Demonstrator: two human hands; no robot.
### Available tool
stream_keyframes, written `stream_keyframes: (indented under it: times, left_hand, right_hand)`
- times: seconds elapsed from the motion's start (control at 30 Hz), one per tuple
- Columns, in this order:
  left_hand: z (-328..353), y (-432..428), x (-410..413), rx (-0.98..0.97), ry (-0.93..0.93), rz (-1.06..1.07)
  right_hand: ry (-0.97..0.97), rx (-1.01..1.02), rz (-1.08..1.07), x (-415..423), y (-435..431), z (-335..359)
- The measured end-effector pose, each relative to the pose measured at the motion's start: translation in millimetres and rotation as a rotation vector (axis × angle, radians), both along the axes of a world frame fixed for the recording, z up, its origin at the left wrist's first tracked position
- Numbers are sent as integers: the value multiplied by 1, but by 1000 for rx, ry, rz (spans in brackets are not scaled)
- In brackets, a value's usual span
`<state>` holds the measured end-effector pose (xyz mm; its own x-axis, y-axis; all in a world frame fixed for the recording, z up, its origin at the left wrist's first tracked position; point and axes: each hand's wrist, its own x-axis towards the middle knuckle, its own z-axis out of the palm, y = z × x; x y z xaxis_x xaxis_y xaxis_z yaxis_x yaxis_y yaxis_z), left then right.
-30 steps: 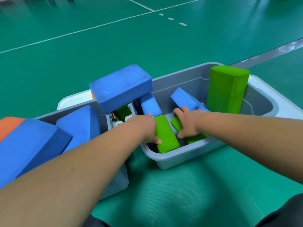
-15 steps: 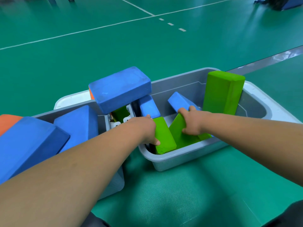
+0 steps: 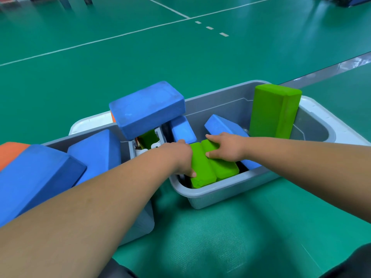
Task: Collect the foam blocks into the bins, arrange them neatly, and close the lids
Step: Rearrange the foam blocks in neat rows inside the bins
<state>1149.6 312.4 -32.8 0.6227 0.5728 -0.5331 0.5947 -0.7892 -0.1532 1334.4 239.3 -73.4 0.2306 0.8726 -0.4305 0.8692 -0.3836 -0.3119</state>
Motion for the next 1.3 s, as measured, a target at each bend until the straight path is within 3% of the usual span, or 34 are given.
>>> stream_keyframes:
  times: [0.33, 0.47, 0.67, 0.8, 0.97, 1.13, 1.3]
  left_hand:
    - [1, 3, -5, -13, -65, -26]
    - [-1, 6, -2, -65, -135, -52]
    - [-8, 6, 8, -104, -231, -54]
    - [-11, 8, 12, -92, -283, -37]
    - [-18, 10, 9, -205, -114, -27]
    - [-19, 11, 11, -238, -112, -17]
    - [-21, 12, 6, -255, -127, -9]
  right_hand:
    - [111, 15, -60, 13, 0, 0]
    - [28, 138, -108, 24, 6, 8]
    - [20, 286, -366, 53, 13, 10]
    - [-113, 322, -341, 61, 10, 9]
    - [-194, 273, -253, 64, 9, -2]
    - [-241, 79, -188, 70, 23, -28]
    - [-157, 56, -211, 78, 28, -37]
